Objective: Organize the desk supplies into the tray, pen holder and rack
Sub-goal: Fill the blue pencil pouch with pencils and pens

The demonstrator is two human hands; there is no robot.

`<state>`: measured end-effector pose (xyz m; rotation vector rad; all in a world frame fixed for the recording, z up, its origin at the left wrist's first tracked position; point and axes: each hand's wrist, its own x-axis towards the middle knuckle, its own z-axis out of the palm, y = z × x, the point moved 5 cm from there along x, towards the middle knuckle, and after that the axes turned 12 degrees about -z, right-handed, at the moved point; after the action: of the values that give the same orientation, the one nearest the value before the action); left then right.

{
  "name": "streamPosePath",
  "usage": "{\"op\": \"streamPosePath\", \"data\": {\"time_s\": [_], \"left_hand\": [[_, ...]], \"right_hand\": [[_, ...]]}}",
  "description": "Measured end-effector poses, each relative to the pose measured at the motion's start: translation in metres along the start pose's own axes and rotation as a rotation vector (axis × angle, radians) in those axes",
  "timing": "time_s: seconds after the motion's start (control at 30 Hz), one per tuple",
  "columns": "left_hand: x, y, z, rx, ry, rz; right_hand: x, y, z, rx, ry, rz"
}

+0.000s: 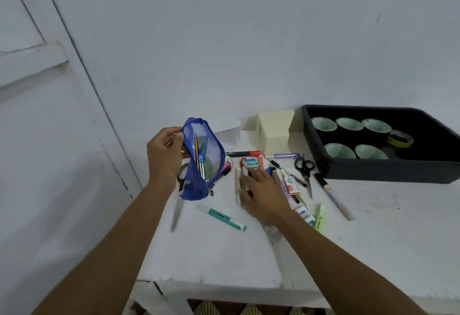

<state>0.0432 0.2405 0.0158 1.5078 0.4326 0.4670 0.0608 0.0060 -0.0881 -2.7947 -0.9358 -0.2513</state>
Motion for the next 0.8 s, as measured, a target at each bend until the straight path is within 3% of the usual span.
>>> {"op": "streamPosePath", "data": {"time_s": [0.13,0.4,0.8], "left_hand": [[0.009,-0.001,-0.006,-0.001,-0.016,0.001],[0.024,-0.003,-0.024,-0.009,-0.013,0.000],[0.029,-0.015,-0.033,0.044,-0.055,-0.012]], "right_hand": [[0.015,0.001,0.001,0.031,-0.021,0.017],[0.062,-0.057,0.020,0.097,-0.159,-0.184],[0.026,-0.027,0.008,0.142,0.097,-0.170]]}}
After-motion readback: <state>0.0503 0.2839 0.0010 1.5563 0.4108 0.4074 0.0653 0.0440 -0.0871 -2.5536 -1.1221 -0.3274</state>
